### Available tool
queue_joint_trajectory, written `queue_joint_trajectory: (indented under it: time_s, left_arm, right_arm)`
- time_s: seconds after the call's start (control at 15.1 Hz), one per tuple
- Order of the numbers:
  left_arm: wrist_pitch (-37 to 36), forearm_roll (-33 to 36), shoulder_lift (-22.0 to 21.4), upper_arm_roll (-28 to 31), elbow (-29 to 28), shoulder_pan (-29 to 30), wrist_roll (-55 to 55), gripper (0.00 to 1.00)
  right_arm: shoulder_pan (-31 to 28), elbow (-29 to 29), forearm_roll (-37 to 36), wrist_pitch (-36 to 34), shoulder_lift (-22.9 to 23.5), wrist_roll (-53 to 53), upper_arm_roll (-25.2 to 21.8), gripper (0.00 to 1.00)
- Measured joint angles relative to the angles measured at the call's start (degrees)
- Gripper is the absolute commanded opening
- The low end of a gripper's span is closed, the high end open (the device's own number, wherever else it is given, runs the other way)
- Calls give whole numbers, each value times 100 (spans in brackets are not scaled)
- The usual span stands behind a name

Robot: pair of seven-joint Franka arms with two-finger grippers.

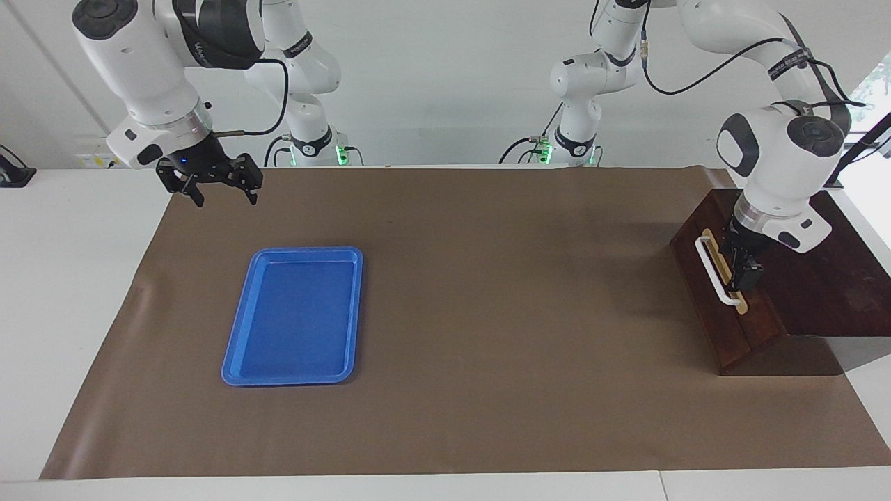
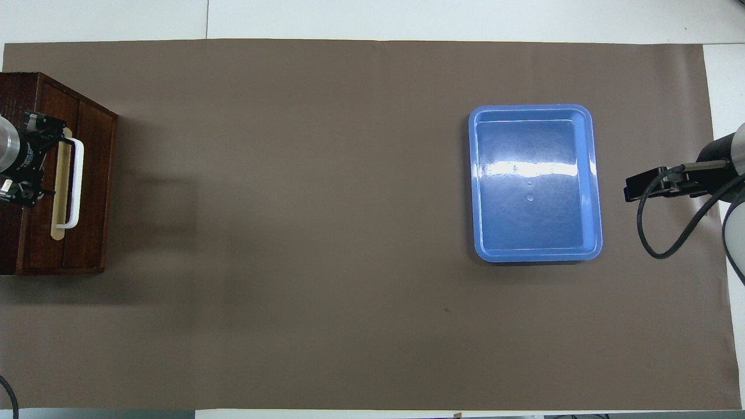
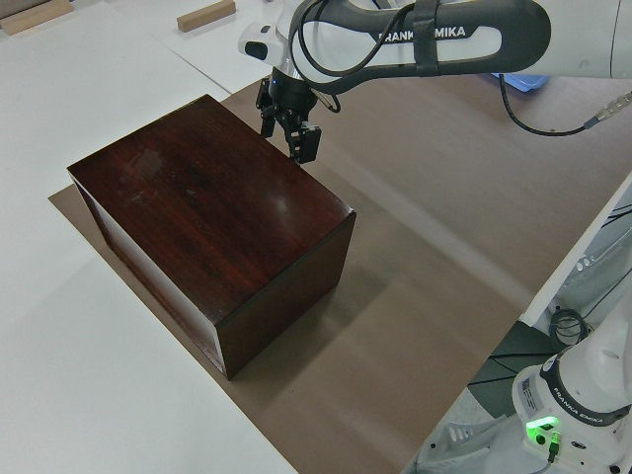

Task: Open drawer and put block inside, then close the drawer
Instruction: 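Push the drawer shut with the left gripper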

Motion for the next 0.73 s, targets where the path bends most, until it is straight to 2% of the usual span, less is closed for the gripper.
queue_joint_trajectory:
  time_s: [0.2, 0.46, 0.73]
  left_arm:
    - [-686, -62, -398, -51, 164, -99, 1210, 100]
    - [-1622, -900, -999, -71, 224, -185, 3249, 100]
    - [-2214, -1067, -1108, -66, 226, -357, 4735, 100]
  right_arm:
    - [0, -4, 0, -62, 0, 23, 0, 100]
    - [0, -5, 40, -167, -3, 276, 1, 100]
    - [1, -6, 50, -168, -3, 311, 1, 100]
